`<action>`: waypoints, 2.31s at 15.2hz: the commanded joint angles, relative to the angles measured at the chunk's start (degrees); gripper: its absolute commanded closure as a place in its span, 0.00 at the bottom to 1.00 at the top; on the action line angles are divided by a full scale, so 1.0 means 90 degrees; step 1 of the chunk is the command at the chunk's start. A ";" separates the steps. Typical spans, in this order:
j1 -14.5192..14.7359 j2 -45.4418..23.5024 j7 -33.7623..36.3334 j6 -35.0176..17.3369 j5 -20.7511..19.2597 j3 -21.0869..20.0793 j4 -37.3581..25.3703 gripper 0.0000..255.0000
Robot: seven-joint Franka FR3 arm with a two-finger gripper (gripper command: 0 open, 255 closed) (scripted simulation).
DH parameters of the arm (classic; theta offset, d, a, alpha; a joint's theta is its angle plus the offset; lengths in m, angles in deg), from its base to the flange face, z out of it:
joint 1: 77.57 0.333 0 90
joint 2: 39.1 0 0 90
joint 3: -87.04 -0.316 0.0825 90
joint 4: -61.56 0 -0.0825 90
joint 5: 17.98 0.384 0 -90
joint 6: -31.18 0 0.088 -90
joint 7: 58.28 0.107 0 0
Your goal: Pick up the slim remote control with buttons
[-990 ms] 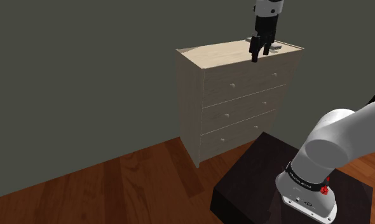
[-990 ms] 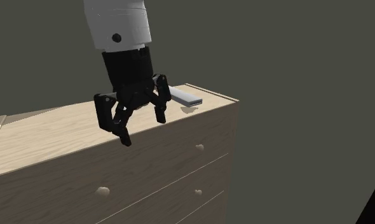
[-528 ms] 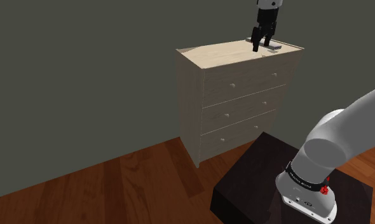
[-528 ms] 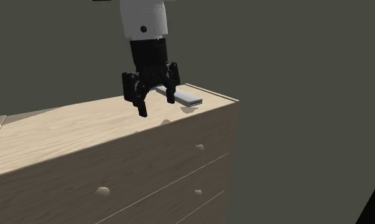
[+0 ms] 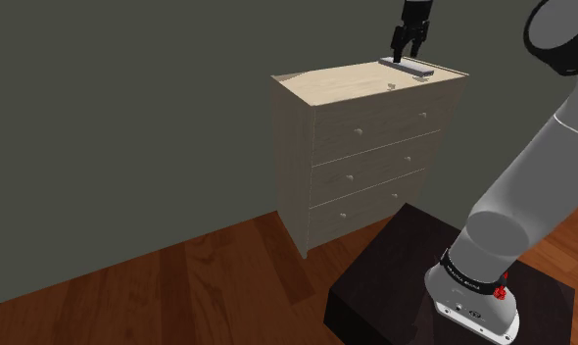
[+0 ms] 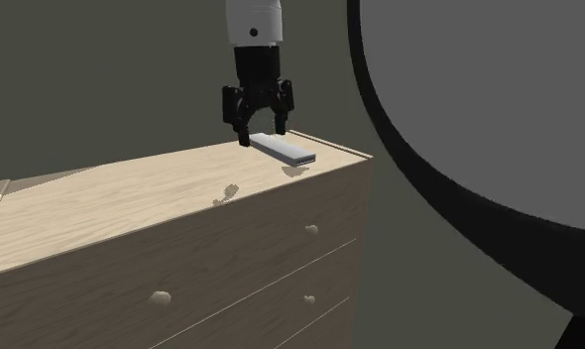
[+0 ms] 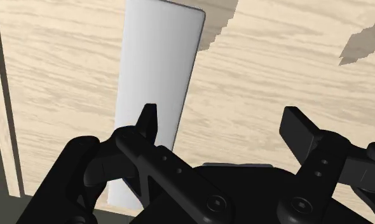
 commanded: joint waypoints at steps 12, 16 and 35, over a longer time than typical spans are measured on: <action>-0.0465 -0.1229 -0.0706 -0.0362 0.0727 0.0470 -0.0781 0.00; -0.0463 -0.1224 -0.0702 -0.0355 0.0724 0.0468 -0.0784 1.00; -0.0693 -0.1779 -0.0866 0.0814 0.1020 0.0549 -0.2442 1.00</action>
